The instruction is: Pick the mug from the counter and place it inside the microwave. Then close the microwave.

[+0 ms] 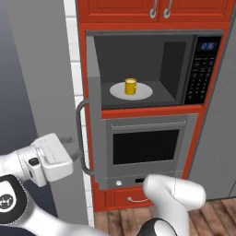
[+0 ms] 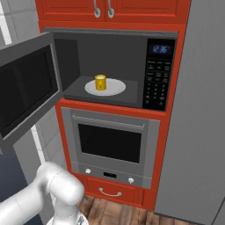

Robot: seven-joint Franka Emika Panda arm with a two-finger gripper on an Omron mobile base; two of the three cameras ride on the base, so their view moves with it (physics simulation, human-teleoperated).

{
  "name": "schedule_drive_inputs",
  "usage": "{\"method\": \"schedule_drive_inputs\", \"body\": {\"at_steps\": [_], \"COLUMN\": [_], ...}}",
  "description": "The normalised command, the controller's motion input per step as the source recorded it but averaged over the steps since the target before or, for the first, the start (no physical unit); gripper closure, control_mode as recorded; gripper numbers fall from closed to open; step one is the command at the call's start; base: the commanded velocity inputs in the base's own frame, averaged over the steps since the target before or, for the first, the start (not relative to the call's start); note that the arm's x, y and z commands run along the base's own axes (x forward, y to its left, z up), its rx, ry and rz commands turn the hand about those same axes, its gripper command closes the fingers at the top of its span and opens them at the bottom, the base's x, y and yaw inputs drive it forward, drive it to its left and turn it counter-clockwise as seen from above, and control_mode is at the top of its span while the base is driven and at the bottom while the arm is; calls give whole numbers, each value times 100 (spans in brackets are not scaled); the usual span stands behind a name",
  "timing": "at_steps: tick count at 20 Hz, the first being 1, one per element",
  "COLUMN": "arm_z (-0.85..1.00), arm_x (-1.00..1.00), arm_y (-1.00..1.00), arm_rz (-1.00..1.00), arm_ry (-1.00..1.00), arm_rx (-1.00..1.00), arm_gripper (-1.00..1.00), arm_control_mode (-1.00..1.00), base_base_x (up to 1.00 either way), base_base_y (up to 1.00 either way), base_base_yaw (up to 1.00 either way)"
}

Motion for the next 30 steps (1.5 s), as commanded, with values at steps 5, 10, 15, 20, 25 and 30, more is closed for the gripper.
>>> {"method": "schedule_drive_inputs", "body": {"at_steps": [5, 10, 15, 20, 25, 30], "arm_z": [-15, -19, -3, 0, 1, 0], "arm_x": [25, 40, 9, 0, -24, -20], "arm_y": [27, 15, 4, -42, -62, -47], "arm_rz": [0, 0, 0, 0, 0, 0], "arm_ry": [0, 0, 1, 1, 5, 3], "arm_rx": [0, 0, 0, 0, 0, 0], "arm_gripper": [-100, -100, -100, -100, -100, -100], "arm_control_mode": [-100, -100, -100, -100, -100, -100], "base_base_x": [0, 0, 0, 0, 0, 0], "base_base_y": [0, 0, 0, 0, 0, 0], "base_base_yaw": [0, 0, 0, 0, 0, 0]}}
